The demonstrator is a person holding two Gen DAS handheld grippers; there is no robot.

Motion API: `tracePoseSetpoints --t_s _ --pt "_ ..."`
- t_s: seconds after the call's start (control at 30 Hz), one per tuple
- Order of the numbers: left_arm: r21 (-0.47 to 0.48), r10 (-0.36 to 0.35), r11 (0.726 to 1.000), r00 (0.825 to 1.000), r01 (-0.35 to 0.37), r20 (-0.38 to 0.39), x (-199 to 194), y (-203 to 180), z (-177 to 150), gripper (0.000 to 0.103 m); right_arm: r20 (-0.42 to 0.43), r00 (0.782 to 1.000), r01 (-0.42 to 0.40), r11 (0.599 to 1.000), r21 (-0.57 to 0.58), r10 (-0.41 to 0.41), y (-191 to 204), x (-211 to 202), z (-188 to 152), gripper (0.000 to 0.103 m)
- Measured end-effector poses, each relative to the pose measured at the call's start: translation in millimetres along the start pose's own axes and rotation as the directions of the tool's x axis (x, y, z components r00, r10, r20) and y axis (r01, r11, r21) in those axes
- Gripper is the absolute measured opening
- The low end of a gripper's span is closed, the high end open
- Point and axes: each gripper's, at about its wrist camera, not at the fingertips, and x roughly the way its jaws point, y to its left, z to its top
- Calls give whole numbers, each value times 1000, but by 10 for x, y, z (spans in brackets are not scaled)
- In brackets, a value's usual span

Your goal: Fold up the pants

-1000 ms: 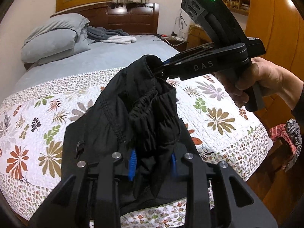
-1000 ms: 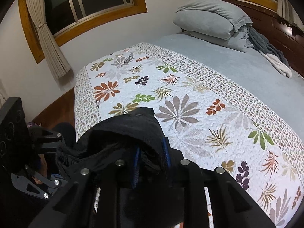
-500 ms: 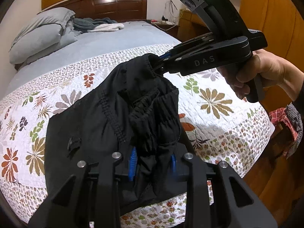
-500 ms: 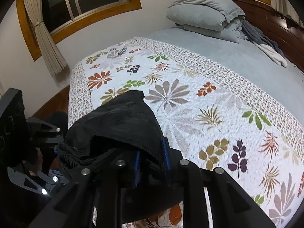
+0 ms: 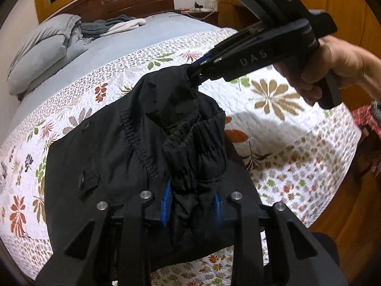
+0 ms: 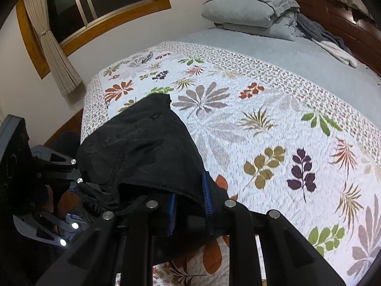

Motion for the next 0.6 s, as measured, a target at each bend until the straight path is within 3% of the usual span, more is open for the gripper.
tracePoseSetpoints --t_s 0.37,0.6 --pt "59 26 998 999 -23 -37 263 -159 -78 30 -4 1000 11 999 36 -11 -189 124 -327 20" --pt "58 10 998 999 -8 -37 309 -193 -119 40 10 998 55 991 126 -56 -323 37 -524 20"
